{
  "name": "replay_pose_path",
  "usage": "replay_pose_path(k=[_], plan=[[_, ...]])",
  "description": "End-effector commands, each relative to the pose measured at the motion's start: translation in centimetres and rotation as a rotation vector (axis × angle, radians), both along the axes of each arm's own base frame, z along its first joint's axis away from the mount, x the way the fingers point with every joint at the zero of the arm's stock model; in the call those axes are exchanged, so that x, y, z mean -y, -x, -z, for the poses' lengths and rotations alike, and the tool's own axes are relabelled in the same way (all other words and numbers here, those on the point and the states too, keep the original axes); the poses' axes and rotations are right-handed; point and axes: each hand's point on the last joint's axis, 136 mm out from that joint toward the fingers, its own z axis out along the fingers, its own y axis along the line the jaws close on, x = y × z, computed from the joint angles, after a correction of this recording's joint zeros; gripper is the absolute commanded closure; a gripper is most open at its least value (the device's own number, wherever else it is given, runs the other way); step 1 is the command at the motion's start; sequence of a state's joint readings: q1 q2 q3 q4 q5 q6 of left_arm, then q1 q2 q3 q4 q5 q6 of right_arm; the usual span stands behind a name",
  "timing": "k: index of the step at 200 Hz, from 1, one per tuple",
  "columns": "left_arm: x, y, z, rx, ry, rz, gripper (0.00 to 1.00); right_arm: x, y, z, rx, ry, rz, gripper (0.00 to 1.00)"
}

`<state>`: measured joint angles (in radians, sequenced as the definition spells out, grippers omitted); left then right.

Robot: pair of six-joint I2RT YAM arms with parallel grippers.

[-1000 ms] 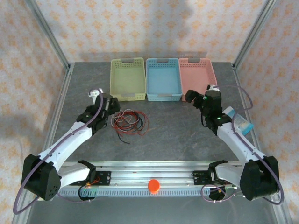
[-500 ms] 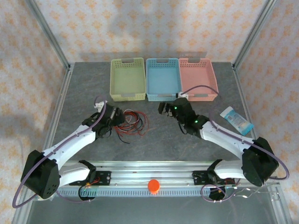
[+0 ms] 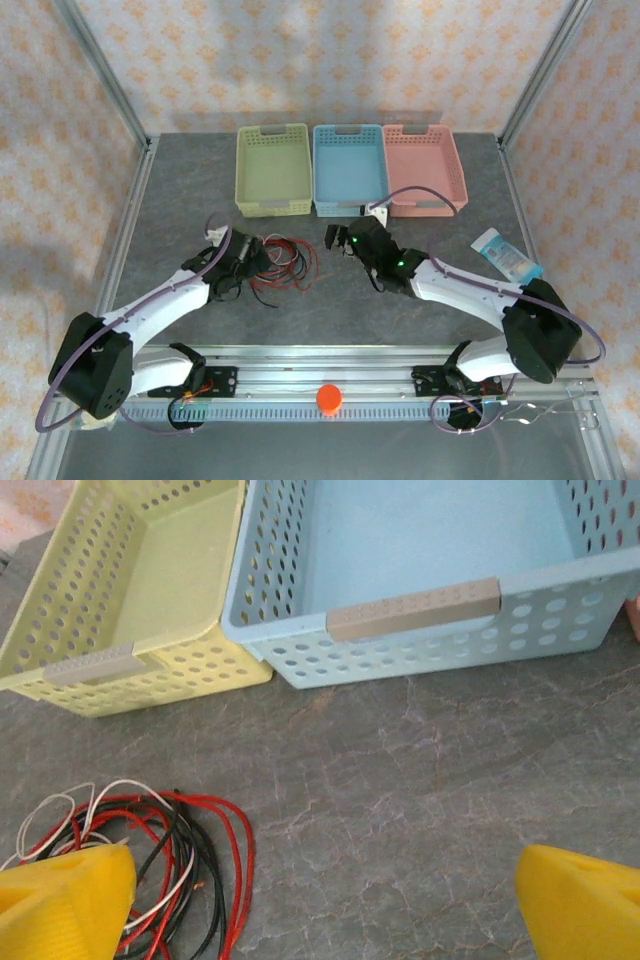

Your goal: Untangle the cables

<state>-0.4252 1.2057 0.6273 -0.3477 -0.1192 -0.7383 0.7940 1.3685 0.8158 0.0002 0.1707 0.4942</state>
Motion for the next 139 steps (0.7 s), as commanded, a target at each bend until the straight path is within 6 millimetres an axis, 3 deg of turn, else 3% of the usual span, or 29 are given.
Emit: replay_pose_path(k=[1,27,70,114,139], plan=[[-1.2,-1.7,-0.6,0.036,-0.066,-0.016,0.0,0.4,-0.7,-2.3,0.064,0.002,0.038,0.03],[-2.5,-2.8,-0.2,0.059,-0.065,-0.051,0.0,0.7,-0.4,-2.5,0.067,-0.004,0.038,0.04],[-0.5,-4.8,0.1,0.114,0.023,0.037,0.0,0.5,-0.2,-2.7,0.074,-0.019,0.016,0.05],[-0.7,-5.4,1.2,0.105,-0.006,0.06,0.0,0.7,-0.2,-3.2,0.088,-0.026,0.029,0.05],[0.1,-5.7,1.8,0.09,0.017,0.097,0.0,0.9,-0.2,-3.6,0.098,-0.037,0.038,0.05]])
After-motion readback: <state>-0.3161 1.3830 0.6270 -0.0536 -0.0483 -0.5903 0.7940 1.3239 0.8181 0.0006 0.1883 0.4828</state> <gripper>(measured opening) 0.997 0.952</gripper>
